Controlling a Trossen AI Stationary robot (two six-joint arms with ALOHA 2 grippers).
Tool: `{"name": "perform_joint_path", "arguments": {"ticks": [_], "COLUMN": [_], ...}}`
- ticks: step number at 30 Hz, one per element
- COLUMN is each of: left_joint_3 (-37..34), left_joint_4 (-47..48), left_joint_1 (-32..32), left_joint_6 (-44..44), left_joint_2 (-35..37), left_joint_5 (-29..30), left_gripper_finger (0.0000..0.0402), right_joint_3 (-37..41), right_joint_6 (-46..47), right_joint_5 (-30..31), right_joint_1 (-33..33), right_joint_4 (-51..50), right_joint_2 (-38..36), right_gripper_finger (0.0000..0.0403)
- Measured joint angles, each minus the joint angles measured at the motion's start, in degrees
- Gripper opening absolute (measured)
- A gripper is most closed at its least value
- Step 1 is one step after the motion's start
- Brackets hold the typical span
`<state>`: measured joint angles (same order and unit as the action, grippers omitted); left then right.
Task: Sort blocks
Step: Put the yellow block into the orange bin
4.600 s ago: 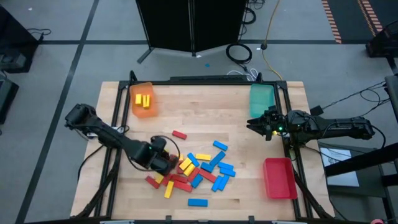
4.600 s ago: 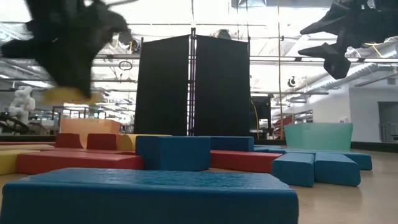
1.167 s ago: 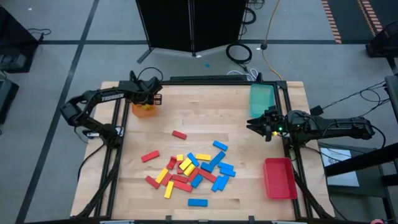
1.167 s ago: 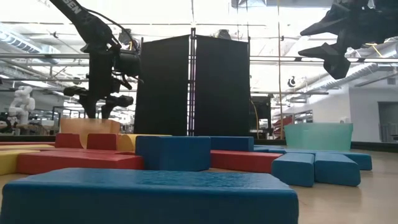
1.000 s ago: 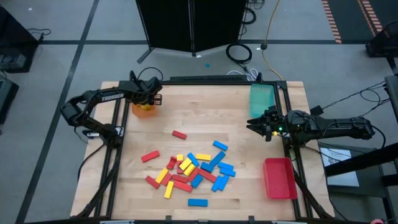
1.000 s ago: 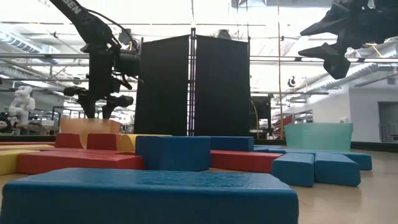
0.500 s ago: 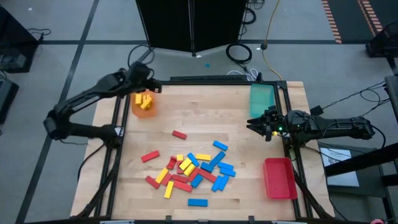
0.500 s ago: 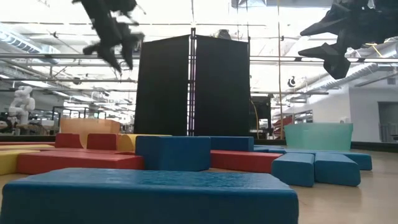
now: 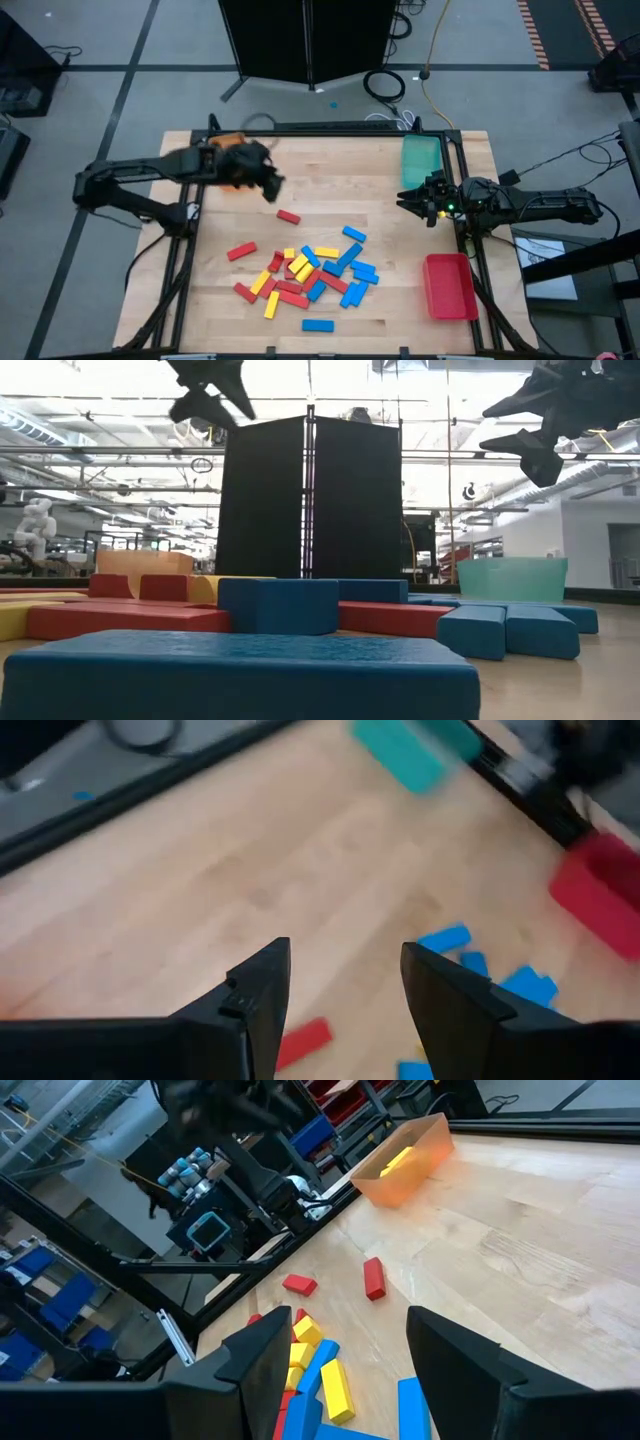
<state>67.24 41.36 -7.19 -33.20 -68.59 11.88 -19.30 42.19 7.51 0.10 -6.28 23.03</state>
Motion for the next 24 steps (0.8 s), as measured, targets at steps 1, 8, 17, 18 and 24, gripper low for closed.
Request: {"name": "perform_joint_path", "arguments": {"ticks": [1, 8, 17, 18, 24], "left_joint_3": [0.0, 3.0, 11.3, 11.7, 12.6], "left_joint_4": [-1.6, -9.0, -9.0, -9.0, -8.6], "left_joint_1": [1.4, 7.0, 7.6, 7.6, 7.6], "left_joint_6": [1.1, 11.5, 26.0, 27.4, 31.0], "left_joint_2": [-1.3, -12.2, -24.6, -25.6, -31.1], "left_joint_5": [0.0, -3.0, -10.4, -10.8, -14.3], "left_gripper_finger": [0.0187, 0.0187, 0.0187, 0.0187, 0.0187], "right_joint_3": [0.0, 0.0, 0.0, 0.0, 0.0], "right_joint_6": [0.0, 0.1, 0.0, 0.0, 0.0], "right_joint_5": [0.0, 0.0, 0.0, 0.0, -0.1], "right_joint_1": [0.0, 0.0, 0.0, 0.0, 0.0], "right_joint_4": [0.0, 0.0, 0.0, 0.0, 0.0], "right_joint_2": [0.0, 0.0, 0.0, 0.0, 0.0], "right_gripper_finger": [0.0194, 0.0194, 0.0194, 0.0194, 0.0194]}}
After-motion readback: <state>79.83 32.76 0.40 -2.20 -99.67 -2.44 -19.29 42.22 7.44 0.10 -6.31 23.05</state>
